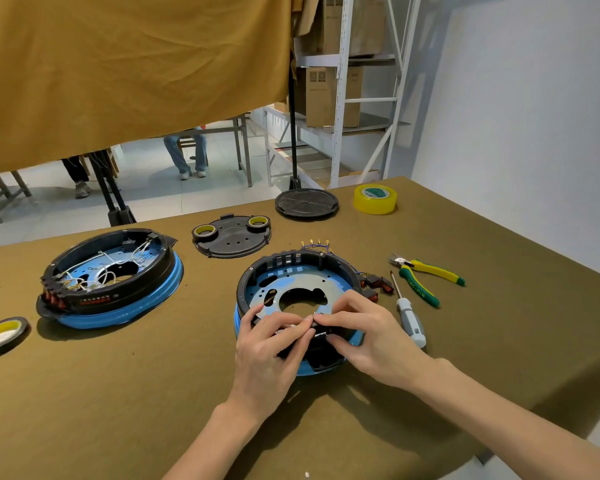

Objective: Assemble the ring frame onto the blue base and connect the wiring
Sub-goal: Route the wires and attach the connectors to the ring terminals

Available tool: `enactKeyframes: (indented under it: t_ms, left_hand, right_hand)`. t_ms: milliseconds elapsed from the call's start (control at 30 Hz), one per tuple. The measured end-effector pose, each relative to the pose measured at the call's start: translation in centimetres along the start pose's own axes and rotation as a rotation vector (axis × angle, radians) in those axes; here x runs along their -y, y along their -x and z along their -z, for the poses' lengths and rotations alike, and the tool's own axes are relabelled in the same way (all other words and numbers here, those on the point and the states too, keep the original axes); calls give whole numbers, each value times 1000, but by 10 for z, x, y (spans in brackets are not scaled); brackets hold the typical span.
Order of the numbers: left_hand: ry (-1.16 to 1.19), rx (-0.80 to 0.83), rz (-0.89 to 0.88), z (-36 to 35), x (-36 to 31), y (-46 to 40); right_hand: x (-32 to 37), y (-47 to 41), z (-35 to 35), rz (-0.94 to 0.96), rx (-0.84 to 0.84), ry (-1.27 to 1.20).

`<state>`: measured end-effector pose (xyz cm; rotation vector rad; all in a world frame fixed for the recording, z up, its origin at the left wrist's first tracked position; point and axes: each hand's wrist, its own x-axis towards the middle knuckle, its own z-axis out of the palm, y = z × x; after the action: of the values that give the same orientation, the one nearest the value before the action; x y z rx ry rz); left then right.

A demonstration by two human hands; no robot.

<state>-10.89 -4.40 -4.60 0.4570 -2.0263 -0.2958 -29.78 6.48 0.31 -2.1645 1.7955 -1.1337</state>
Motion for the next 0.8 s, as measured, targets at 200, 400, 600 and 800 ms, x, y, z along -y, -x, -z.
enactKeyframes:
  t_ms: [200,400,600,800]
  left_hand:
    - [-4,-17,1,-4,2,2]
    - [20,-7,18,-3,3,2]
    - [-5,8,-4,-1,3,2]
    - [-66,51,-94,1,8,1]
  right_hand:
    - [0,-28,26,-250,35,-292]
    - [-1,-30,26,-225,209,-158]
    - [-5,-31,23,-212,191,-162]
    - [-8,-33,25,-185,240,-149]
